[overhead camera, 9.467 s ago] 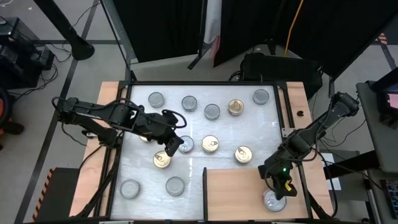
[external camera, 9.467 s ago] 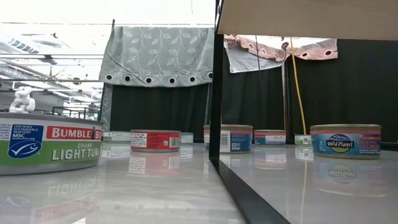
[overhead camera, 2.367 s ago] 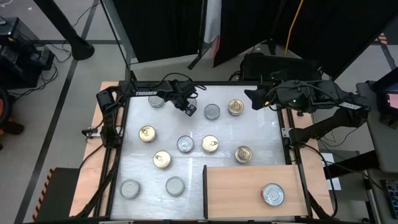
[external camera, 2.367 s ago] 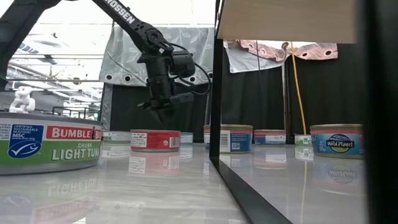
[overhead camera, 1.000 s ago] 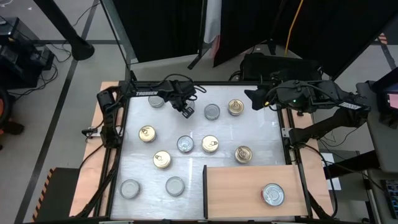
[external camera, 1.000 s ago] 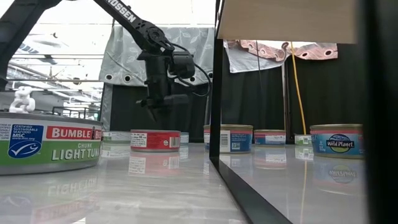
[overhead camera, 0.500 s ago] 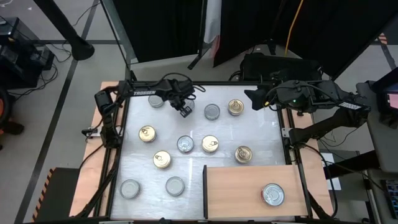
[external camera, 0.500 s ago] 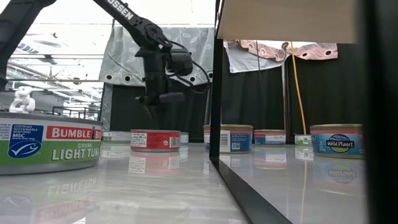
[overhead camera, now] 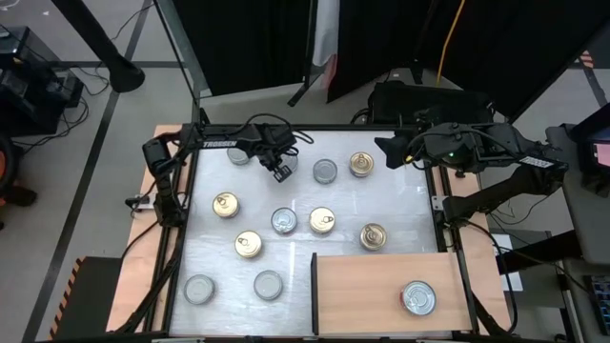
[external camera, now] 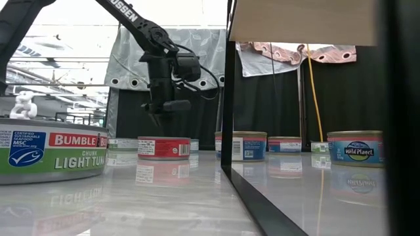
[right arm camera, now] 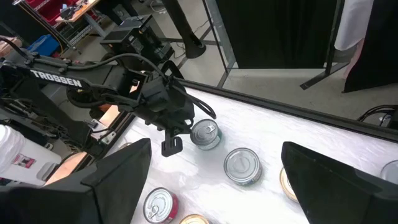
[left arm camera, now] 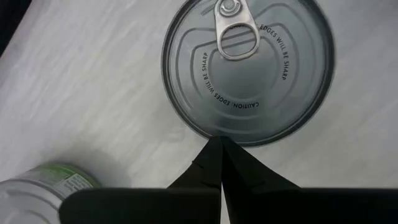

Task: Stack canned seafood by type on shelf
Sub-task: Put the green-blue tuna can on the shelf

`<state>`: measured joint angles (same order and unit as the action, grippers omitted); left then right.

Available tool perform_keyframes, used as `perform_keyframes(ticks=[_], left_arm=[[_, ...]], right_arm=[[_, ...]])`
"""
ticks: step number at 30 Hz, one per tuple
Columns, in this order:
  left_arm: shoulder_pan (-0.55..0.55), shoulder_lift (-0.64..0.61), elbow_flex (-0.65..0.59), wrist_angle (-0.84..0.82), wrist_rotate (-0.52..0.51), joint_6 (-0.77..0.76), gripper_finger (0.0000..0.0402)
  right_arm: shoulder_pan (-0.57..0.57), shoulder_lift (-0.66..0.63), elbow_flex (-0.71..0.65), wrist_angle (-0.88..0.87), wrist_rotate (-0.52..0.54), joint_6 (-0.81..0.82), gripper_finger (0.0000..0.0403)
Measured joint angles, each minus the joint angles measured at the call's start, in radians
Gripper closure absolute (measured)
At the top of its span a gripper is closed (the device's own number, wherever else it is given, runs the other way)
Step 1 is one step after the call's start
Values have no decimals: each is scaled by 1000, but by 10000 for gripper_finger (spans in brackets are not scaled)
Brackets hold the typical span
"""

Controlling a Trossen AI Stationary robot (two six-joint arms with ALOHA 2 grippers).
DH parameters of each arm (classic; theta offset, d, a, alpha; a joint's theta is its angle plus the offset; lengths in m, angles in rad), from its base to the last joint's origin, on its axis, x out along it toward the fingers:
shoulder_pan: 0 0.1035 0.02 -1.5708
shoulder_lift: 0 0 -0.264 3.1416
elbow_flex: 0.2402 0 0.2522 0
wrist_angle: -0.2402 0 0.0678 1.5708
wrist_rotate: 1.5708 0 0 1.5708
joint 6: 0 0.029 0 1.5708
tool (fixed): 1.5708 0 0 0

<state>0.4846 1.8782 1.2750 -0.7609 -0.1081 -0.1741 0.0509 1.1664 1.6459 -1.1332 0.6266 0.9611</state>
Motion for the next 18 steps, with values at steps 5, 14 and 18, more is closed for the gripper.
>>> perform_keyframes(ticks=[5, 14, 18], left_arm=[[-13, 14, -58, -24, 9, -1, 401], [-52, -59, -96, -177, 27, -9, 401], [-61, -211, -64, -238, 26, 17, 401]], right_arm=[[0, 0, 0, 0, 0, 5, 51], [0, 0, 0, 0, 0, -2, 51], [0, 0, 0, -1, 7, -7, 51]])
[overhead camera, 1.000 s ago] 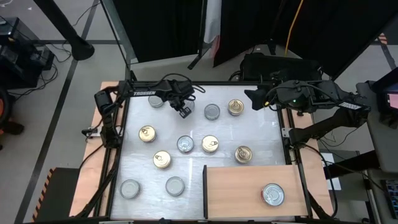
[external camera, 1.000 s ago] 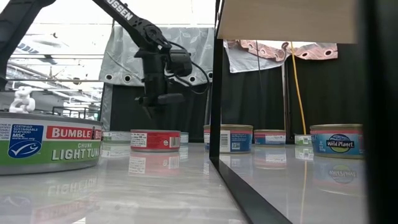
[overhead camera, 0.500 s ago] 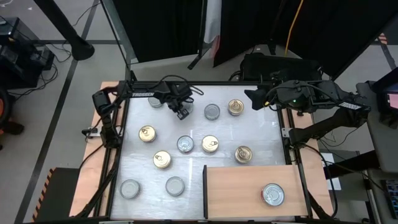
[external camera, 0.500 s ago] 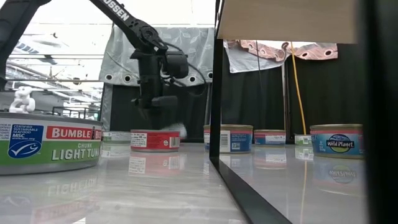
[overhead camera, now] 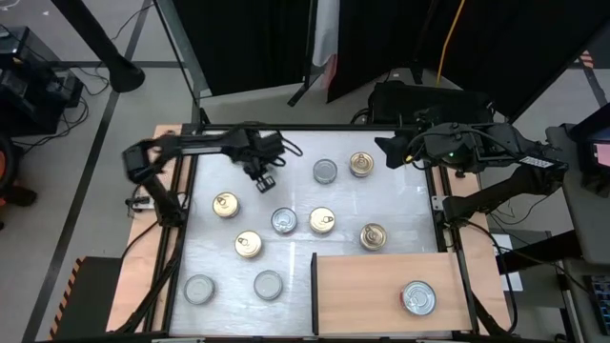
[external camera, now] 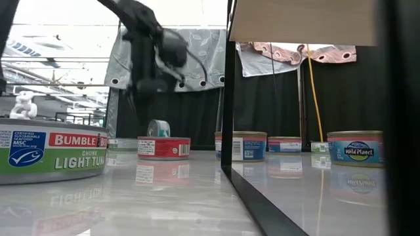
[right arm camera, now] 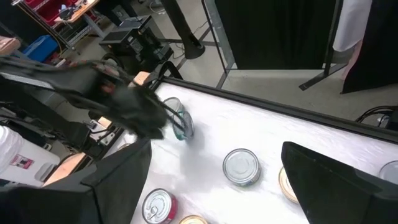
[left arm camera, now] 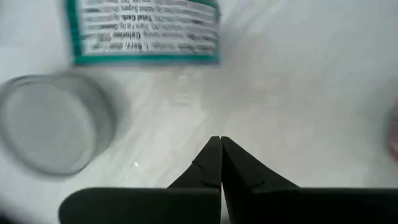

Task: Stack canned seafood by type on shelf
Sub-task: Put the green-blue tuna can on the shelf

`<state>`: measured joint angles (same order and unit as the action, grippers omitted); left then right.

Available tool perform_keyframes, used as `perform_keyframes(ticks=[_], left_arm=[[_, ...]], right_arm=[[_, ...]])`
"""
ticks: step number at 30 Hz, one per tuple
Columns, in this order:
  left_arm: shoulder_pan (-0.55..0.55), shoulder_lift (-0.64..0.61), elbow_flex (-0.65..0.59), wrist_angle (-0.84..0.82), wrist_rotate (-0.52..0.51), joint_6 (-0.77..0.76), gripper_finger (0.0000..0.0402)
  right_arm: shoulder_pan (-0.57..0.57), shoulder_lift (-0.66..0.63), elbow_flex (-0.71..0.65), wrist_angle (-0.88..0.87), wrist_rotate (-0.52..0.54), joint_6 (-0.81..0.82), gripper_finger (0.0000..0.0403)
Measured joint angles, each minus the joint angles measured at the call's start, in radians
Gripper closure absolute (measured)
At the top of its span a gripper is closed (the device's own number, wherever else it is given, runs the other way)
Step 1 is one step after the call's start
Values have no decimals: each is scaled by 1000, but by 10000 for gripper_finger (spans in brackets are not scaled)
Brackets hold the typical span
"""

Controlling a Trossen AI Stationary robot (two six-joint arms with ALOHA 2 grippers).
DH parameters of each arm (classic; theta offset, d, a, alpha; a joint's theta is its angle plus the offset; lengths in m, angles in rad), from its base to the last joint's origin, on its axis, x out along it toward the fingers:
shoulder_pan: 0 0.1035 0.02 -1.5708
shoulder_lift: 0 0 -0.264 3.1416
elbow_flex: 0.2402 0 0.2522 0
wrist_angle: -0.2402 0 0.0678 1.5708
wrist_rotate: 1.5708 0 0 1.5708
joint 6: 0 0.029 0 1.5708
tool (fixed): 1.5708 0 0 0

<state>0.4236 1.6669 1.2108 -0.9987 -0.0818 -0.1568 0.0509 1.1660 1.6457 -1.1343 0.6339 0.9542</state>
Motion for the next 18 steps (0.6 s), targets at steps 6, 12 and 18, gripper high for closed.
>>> perform_keyframes(ticks=[6, 12, 18], left_arm=[[62, -186, 91, -6, 0, 267, 364], [132, -207, 108, 61, 82, 790, 248], [162, -152, 108, 109, 89, 1100, 135]], right_arm=[[-28, 0, 0, 0, -6, -30, 51], [-72, 0, 0, 1, -47, -66, 51], [-78, 0, 0, 8, -138, -65, 51]])
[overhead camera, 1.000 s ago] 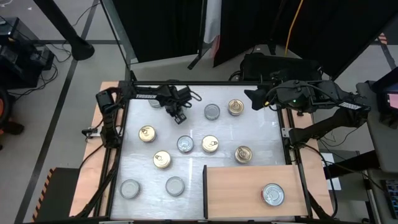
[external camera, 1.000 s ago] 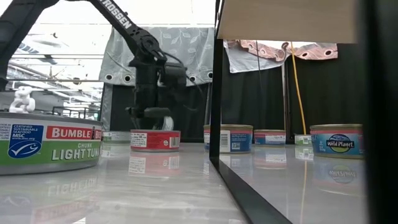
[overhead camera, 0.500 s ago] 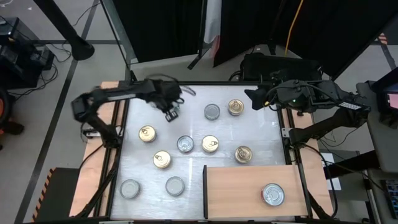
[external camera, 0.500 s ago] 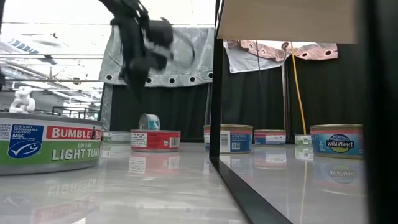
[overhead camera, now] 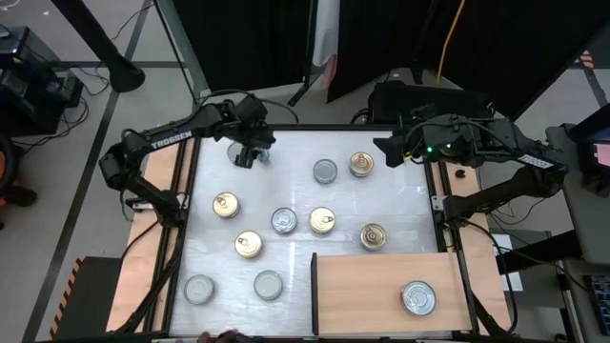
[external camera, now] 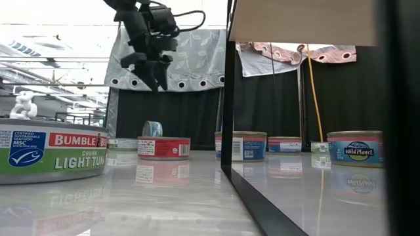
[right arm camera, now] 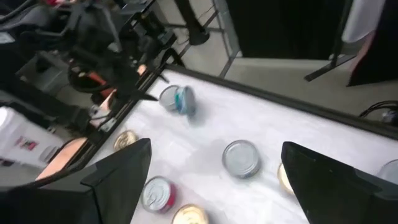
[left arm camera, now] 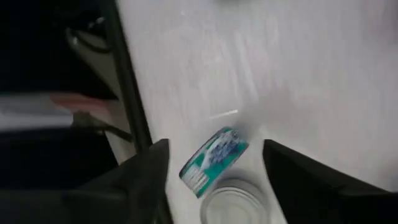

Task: Stack canned seafood by type on shelf
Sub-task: Put the green-blue tuna can on the shelf

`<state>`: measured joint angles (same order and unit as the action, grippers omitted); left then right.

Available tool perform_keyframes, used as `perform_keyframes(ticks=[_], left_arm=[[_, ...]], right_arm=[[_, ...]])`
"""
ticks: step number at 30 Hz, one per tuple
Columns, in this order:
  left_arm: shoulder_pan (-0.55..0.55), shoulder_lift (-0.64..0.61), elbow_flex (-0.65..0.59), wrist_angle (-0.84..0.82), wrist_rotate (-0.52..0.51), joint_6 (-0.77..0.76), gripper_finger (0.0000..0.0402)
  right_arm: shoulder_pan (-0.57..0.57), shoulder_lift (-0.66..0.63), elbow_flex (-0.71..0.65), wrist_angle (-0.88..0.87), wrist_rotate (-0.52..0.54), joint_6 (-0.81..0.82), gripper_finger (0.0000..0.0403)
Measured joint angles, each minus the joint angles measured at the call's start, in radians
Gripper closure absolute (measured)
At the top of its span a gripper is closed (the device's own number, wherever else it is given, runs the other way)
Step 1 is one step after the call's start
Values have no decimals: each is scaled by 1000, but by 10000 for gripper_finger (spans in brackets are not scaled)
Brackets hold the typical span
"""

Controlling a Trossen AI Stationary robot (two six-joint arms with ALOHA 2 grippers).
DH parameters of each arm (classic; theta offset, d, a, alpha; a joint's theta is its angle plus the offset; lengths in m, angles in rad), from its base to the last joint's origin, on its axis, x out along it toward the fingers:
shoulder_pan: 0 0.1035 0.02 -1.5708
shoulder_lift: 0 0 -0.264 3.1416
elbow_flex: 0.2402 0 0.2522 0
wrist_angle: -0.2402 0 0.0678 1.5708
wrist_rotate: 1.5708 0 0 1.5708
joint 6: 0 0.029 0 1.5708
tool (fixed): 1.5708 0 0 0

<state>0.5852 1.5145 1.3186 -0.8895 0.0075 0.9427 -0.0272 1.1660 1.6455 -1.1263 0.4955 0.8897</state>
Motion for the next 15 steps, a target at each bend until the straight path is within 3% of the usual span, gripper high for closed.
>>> perform_keyframes(ticks=[3, 8, 15], left_arm=[[19, 34, 0, 2, 8, 131, 104], [62, 99, 0, -5, -8, 288, 102], [131, 159, 0, 50, -35, 351, 105]], right_arm=[[12, 0, 0, 0, -7, 21, 51], [29, 0, 0, 0, -8, 40, 51], [35, 0, 0, -1, -15, 41, 51]])
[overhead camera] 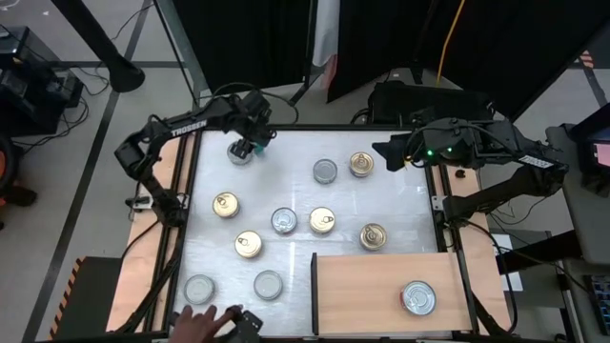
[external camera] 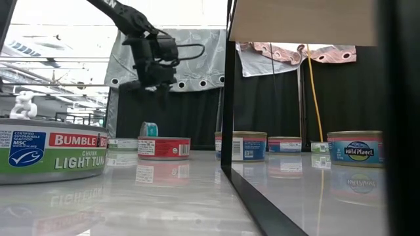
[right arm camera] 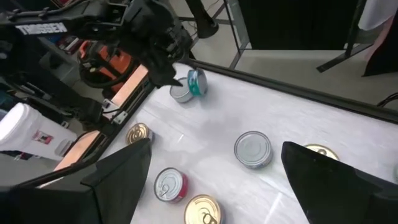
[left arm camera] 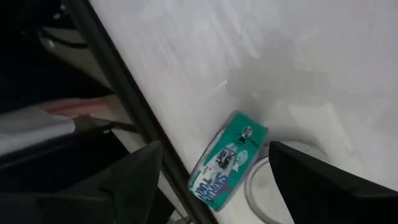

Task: Stack canned seafood by type on shelf
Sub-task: Put the green-blue tuna can on the shelf

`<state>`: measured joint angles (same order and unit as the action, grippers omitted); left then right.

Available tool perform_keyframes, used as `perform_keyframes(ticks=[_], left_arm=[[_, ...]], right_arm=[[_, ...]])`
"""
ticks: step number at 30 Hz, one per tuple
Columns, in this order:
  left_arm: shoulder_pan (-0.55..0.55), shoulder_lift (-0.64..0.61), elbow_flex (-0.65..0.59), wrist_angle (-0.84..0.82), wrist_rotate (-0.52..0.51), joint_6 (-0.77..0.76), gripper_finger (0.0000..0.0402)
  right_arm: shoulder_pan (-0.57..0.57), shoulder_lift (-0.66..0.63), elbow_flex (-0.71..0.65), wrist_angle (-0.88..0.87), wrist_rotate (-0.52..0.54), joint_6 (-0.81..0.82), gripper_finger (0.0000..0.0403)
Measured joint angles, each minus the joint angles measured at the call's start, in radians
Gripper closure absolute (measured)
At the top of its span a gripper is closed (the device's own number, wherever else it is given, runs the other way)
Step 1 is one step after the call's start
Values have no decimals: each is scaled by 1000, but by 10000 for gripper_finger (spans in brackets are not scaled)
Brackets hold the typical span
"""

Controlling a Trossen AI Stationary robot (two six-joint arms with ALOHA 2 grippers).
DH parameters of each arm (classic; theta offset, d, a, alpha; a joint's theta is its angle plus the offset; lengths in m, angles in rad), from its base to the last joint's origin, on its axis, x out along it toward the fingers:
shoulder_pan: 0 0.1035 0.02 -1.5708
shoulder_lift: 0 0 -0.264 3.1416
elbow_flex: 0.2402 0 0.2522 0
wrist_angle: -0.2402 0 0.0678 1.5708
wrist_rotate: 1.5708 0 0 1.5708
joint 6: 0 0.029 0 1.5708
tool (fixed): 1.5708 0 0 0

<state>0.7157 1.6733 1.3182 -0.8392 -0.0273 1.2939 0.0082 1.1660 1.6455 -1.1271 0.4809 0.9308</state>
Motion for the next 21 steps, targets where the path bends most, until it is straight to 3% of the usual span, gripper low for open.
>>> perform_keyframes(ticks=[17, 21], left_arm=[[97, 10, 0, 77, -45, 102, 105], [92, 10, 0, 24, 3, 99, 104]], right_arm=[[0, 0, 0, -8, -52, -76, 51], [0, 0, 0, -17, -71, -104, 51]])
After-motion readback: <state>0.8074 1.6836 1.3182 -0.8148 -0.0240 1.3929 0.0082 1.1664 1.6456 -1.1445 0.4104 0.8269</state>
